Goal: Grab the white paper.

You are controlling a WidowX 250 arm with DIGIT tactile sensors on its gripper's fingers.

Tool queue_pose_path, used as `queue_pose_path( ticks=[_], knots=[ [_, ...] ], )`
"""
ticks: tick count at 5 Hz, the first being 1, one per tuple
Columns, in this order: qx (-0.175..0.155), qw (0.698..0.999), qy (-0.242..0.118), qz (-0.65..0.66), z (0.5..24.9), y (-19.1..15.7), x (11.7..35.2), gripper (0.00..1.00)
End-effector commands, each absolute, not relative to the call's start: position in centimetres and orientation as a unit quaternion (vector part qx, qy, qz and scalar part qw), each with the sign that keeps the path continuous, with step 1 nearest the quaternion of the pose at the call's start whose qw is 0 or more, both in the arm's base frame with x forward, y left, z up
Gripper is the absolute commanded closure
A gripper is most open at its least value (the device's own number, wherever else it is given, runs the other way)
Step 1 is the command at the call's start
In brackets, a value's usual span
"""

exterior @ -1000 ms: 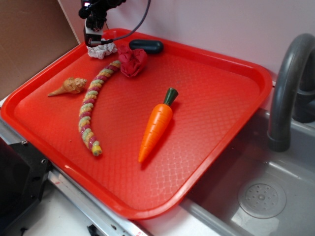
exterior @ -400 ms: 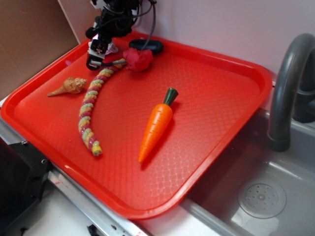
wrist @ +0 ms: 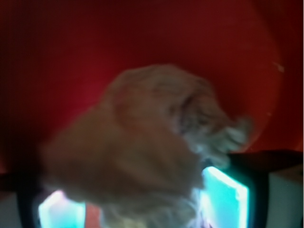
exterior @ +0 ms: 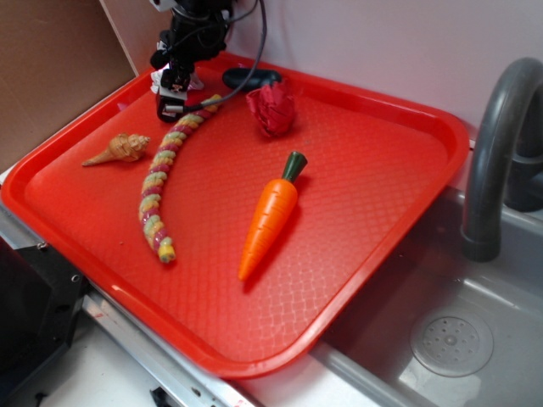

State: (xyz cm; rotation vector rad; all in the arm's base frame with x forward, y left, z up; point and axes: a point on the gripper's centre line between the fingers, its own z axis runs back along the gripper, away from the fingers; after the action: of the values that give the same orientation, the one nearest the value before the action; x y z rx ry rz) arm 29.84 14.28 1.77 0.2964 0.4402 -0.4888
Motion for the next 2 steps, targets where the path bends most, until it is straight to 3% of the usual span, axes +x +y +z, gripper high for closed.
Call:
queue_pose_path(
  ticks=[1, 2],
  knots=[
    [0.166, 0.971, 0.073, -0.155, 6.25, 15.16, 32.06, 1.0],
    [0.168, 0.972, 0.064, -0.152, 6.1, 14.89, 31.81, 1.0]
  ],
)
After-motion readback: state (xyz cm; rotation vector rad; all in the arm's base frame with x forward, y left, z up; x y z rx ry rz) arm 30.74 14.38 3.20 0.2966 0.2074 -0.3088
